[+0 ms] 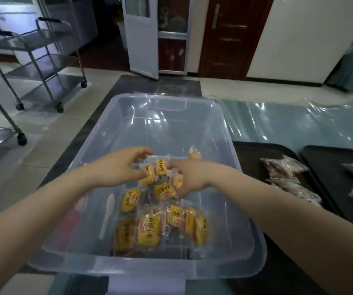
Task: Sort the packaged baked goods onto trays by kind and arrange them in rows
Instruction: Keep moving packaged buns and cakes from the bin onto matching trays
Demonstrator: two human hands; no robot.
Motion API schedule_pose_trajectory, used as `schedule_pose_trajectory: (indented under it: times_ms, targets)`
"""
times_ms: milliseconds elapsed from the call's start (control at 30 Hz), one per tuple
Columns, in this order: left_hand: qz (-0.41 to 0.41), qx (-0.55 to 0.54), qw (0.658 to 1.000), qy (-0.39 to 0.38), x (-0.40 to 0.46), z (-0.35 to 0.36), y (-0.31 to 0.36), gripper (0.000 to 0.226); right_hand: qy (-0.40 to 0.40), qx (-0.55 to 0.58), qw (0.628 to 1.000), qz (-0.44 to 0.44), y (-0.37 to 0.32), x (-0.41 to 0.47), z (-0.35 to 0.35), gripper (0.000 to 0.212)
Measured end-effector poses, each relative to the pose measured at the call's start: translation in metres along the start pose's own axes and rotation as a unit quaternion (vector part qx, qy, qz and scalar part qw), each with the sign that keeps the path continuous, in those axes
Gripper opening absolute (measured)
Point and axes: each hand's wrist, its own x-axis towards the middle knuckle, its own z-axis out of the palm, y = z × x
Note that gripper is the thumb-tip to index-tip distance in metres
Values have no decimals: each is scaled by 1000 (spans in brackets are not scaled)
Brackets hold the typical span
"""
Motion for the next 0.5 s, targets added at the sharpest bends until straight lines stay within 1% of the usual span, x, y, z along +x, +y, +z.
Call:
schedule_pose_trajectory:
  times_ms: [67,100,133,233,333,367,433,467,500]
  targets:
    - [10,49,999,-15,7,15,-6,66,-116,-125,985,19,-3,17,24,99]
    - [17,72,997,-22,9,21,-9,71,-154,-174,972,25,-3,23,37,101]
    - [21,94,995,-26,12,26,-12,75,-171,-205,963,25,-2,28,51,102]
    - [15,169,983,-63,15,34,-21,83,-178,-217,960,19,4,35,90,118]
    - [6,202,973,-113,18,40,-26,86,-201,-251,947,-4,12,43,119,141]
    - [6,202,972,-119,19,41,-27,85,-199,-280,939,-16,16,47,127,143]
    - [4,191,973,-130,21,42,-28,83,-182,-322,928,-40,21,55,138,135]
    - [4,187,973,-134,21,42,-29,84,-170,-318,932,-38,21,58,138,133]
    - [4,183,973,-139,21,42,-29,85,-160,-304,939,-32,21,61,136,135]
